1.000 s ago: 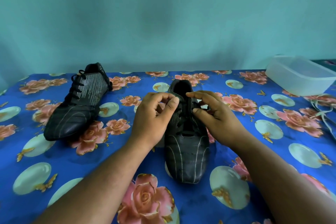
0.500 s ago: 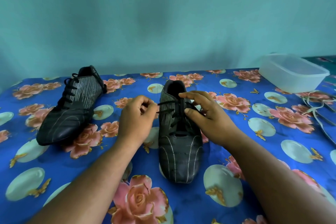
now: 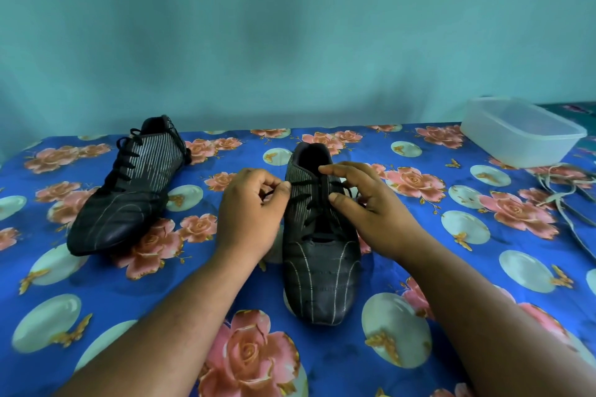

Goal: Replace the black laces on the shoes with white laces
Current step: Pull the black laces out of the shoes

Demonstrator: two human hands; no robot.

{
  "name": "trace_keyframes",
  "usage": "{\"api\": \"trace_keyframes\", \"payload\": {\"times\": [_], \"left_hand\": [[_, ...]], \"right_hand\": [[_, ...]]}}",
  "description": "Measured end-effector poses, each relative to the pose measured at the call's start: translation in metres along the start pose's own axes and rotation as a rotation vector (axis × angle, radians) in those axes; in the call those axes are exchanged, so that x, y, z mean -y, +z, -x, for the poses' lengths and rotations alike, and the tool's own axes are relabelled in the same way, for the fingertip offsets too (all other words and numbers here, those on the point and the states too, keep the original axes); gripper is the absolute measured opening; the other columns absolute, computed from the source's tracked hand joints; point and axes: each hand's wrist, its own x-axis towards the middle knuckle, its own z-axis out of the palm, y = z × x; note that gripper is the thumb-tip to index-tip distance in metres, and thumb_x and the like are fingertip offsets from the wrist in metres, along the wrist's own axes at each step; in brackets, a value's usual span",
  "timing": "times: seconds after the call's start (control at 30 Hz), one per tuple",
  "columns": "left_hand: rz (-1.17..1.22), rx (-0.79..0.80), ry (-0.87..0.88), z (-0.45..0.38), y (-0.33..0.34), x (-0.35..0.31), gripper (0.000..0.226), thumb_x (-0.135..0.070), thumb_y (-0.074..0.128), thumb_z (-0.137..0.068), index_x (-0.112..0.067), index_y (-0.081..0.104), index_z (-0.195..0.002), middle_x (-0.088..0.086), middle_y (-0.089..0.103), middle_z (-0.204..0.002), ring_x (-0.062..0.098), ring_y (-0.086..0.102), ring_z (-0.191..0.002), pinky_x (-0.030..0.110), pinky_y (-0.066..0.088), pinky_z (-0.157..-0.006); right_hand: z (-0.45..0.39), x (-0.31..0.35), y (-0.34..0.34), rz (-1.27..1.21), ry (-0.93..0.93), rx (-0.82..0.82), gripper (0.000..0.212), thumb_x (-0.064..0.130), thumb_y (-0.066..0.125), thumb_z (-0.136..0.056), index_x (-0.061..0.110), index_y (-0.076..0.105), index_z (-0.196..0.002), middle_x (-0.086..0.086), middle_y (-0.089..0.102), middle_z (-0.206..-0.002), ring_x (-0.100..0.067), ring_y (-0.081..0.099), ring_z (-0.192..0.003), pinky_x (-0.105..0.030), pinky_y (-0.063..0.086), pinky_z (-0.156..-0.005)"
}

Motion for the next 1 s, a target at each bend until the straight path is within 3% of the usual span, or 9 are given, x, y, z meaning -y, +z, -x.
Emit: {"api": "trace_keyframes", "payload": {"times": [0.17,0.2,0.3,0.4,0.53,0.63,0.8,0.9,1.0], "left_hand": [[0.110,0.058,-0.236,-0.006,-0.003,0.013,0.012,-0.026,0.069,-0.095,-0.024,0.070,-0.083,0.000,0.069,-0.090,0.012,0.068,-0.077,0.033,0.052,-0.070],[0.162,0.081,-0.217,-0.006,-0.003,0.012,0.007,-0.029,0.067,-0.096,-0.023,0.072,-0.094,-0.001,0.069,-0.098,0.012,0.070,-0.084,0.036,0.056,-0.077],[0.185,0.129,-0.012,0.000,-0.001,-0.001,0.036,-0.047,0.056,-0.093,-0.024,0.070,-0.116,-0.010,0.062,-0.117,0.012,0.062,-0.111,0.030,0.050,-0.095],[0.131,0.136,0.174,0.007,0.005,-0.012,0.032,-0.047,0.058,-0.093,-0.021,0.071,-0.107,-0.013,0.064,-0.111,0.011,0.060,-0.111,0.034,0.049,-0.096],[0.062,0.088,0.185,0.007,0.008,-0.011,0.021,-0.040,0.062,-0.090,-0.020,0.066,-0.090,-0.012,0.061,-0.099,0.017,0.060,-0.098,0.046,0.051,-0.085],[0.018,0.034,0.134,0.005,0.006,-0.008,0.022,-0.041,0.059,-0.089,-0.019,0.064,-0.087,-0.010,0.061,-0.093,0.018,0.058,-0.092,0.046,0.050,-0.082],[-0.003,-0.006,-0.110,-0.006,-0.002,0.013,0.026,-0.049,0.054,-0.083,-0.025,0.062,-0.077,-0.008,0.064,-0.078,0.023,0.063,-0.079,0.050,0.054,-0.072],[-0.022,-0.017,-0.199,-0.008,-0.008,0.018,0.029,-0.050,0.052,-0.081,-0.023,0.064,-0.080,-0.006,0.066,-0.079,0.023,0.064,-0.077,0.051,0.055,-0.072],[0.033,-0.016,-0.154,-0.008,-0.006,0.016,0.032,-0.052,0.054,-0.085,-0.024,0.068,-0.094,-0.009,0.068,-0.095,0.017,0.066,-0.086,0.051,0.056,-0.078]], "right_hand": [[0.000,-0.001,0.001,-0.004,0.012,0.003,0.040,0.035,0.060,-0.093,0.040,0.061,-0.133,0.018,0.054,-0.134,-0.009,0.049,-0.128,-0.027,0.041,-0.100],[0.000,0.000,0.001,-0.005,0.013,0.005,0.040,0.034,0.060,-0.093,0.040,0.061,-0.133,0.018,0.054,-0.135,-0.008,0.049,-0.128,-0.027,0.041,-0.100],[0.000,0.000,0.001,0.000,0.002,0.004,0.040,0.033,0.060,-0.094,0.037,0.062,-0.134,0.016,0.054,-0.135,-0.008,0.049,-0.127,-0.027,0.042,-0.101],[0.000,0.001,0.000,0.003,-0.003,-0.003,0.042,0.034,0.060,-0.092,0.034,0.062,-0.134,0.014,0.055,-0.135,-0.007,0.049,-0.127,-0.028,0.043,-0.102],[0.000,0.001,0.001,0.011,-0.009,-0.002,0.042,0.035,0.059,-0.092,0.034,0.063,-0.134,0.015,0.055,-0.134,-0.006,0.050,-0.127,-0.028,0.044,-0.102],[-0.001,-0.001,0.001,0.005,-0.006,0.002,0.042,0.035,0.059,-0.092,0.035,0.062,-0.134,0.016,0.054,-0.135,-0.007,0.050,-0.129,-0.032,0.045,-0.105],[-0.001,-0.005,-0.001,0.019,-0.009,0.024,0.040,0.039,0.060,-0.094,0.042,0.059,-0.135,0.019,0.052,-0.136,-0.009,0.048,-0.130,-0.038,0.046,-0.106],[-0.001,-0.007,-0.001,0.023,-0.010,0.023,0.040,0.038,0.061,-0.096,0.042,0.059,-0.135,0.018,0.052,-0.137,-0.010,0.048,-0.132,-0.037,0.045,-0.105],[-0.001,-0.007,-0.001,0.030,-0.013,0.028,0.040,0.036,0.062,-0.096,0.042,0.058,-0.135,0.019,0.052,-0.137,-0.010,0.047,-0.132,-0.034,0.044,-0.103]]}}
